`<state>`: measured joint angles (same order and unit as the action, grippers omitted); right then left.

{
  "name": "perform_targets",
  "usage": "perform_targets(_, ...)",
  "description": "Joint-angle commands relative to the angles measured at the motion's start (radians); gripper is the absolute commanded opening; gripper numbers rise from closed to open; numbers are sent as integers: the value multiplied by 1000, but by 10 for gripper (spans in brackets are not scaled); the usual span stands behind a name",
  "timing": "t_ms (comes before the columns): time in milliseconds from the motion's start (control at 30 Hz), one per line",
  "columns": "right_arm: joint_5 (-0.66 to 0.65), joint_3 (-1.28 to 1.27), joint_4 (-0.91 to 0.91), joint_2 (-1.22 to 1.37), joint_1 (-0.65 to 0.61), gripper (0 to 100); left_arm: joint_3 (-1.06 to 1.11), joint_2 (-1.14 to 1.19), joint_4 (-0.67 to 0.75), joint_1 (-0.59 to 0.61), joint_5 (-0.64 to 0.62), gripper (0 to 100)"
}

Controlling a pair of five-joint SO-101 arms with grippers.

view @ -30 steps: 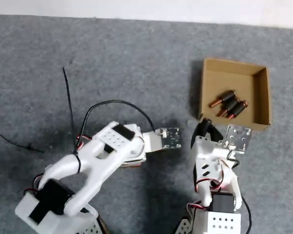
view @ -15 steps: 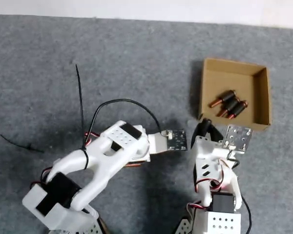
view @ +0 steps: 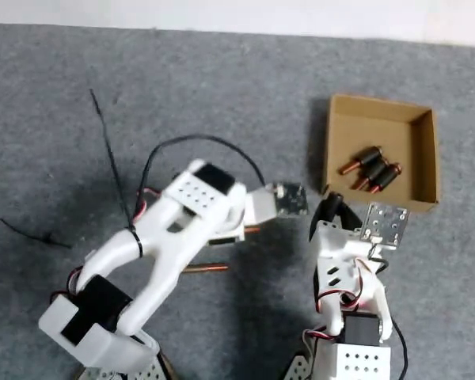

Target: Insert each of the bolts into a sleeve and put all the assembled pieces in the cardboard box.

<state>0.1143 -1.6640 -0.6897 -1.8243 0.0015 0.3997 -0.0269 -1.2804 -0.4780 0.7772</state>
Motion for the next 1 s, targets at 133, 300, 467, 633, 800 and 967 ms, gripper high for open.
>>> perform_targets(133, -12, -7, 35, -12, 10, 6, -423, 7, -381, 38, 117, 7)
perform_targets(300, -12, -7, 35, -12, 12, 6, -453, 8, -468, 186, 308, 7)
perform_targets(467, -12, -7, 35, -12, 12, 6, -410, 59, -465, 400, 493, 7)
perform_targets(633, -12, -7, 35, -12, 12, 6, -458, 239, -425, 541, 563, 7)
perform_targets(800, -12, -7, 35, -12, 12, 6, -615, 472, -419, 599, 605, 7)
perform_targets(967, -12, -8, 35, -12, 8, 6, -808, 673, -422, 599, 600, 8)
